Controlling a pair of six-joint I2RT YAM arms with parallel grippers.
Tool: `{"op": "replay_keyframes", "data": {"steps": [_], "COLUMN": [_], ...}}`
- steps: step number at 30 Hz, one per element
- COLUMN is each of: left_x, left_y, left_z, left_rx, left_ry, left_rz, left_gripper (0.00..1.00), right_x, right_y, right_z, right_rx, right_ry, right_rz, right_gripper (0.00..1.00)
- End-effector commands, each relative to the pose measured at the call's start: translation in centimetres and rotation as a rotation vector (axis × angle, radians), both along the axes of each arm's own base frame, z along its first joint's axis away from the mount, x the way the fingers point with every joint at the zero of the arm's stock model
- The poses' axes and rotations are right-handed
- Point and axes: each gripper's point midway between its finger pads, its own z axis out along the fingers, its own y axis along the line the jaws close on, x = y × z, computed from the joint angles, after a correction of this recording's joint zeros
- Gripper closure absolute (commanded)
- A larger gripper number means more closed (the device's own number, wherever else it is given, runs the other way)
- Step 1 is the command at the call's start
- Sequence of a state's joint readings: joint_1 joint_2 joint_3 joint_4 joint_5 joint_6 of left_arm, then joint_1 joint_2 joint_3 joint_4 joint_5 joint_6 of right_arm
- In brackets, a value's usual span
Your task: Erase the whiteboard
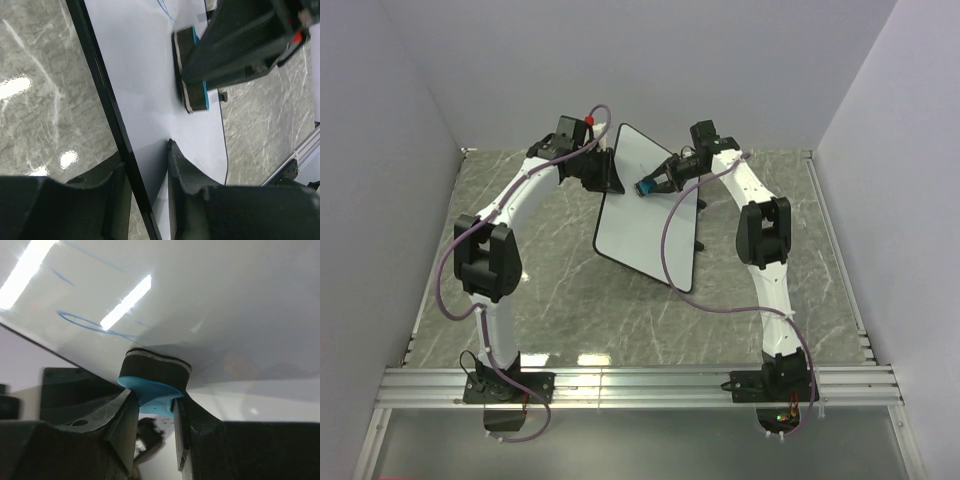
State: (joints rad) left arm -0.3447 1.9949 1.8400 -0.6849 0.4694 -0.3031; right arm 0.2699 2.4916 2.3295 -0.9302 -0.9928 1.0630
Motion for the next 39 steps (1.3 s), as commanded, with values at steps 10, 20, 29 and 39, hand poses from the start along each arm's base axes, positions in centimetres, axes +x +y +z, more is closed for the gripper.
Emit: {"op": "replay_keyframes", "data": {"steps": [10,20,29,39], "left_x": [-7.2,-7.2,-7.0,-7.7], "left_y": [-3.3,-3.3,-3.6,-3.9], "left_z": [-4.7,-4.7,-4.4,-4.3], "left_rx": [0.106,0.106,0.093,0.096], "left_ry": [0.088,0.081,0.075,0.076], "left_rz": [-0.273,-0.276,-0.283,-0.290], "left_gripper": [1.00,1.00,1.00,1.00], "right_x": [13.0,5.9,-1.9,6.1], "right_y": [4.0,2.0,0.3,2.7], "right_z": [-5.0,-6.6,-7.6,-6.8], "right_rx": [0.097,-0.162,-0.386,-0.223], "right_ry": [-0.021,-0.038,-0.021,-0.068], "right_rz": [-0.422,-0.211,0.025,-0.235], "right_gripper": [1.00,1.00,1.00,1.00]}}
